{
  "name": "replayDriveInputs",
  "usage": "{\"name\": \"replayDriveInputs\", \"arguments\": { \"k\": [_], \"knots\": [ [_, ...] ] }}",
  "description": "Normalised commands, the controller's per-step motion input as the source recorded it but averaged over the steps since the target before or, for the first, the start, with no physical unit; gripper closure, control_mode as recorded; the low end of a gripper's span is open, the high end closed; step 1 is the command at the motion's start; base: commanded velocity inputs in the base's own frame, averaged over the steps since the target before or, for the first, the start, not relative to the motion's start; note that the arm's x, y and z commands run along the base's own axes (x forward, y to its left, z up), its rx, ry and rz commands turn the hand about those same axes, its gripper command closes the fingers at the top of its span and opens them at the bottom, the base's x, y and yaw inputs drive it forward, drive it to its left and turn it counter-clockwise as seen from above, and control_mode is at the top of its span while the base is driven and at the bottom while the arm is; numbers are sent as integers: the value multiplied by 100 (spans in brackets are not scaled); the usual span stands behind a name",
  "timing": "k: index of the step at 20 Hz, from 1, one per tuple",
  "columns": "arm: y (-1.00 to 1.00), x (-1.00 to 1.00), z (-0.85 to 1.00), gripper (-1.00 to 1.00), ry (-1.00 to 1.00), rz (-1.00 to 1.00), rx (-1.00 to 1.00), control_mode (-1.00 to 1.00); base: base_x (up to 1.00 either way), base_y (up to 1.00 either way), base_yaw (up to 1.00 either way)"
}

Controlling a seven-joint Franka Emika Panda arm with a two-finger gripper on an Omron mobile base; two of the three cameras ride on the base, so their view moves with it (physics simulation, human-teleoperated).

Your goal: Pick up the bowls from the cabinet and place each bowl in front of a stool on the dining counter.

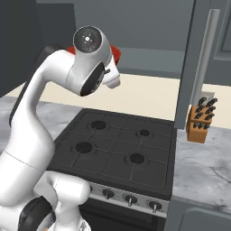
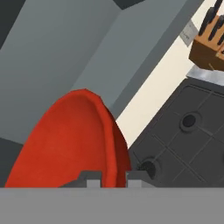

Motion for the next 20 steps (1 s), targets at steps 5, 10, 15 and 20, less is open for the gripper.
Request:
{"name": "replayDriveInputs", "arguments": {
  "k": [5, 10, 15, 20],
  "knots": [
    [-5, -57, 0, 100, 0, 0, 0, -100, 0, 0, 0],
    [-1, -12, 0, 100, 0, 0, 0, 100, -47, -6, 0],
    [0, 0, 0, 100, 0, 0, 0, 100, -60, -22, 7],
    [0, 0, 0, 100, 0, 0, 0, 100, -40, -44, 26]
  ]
}}
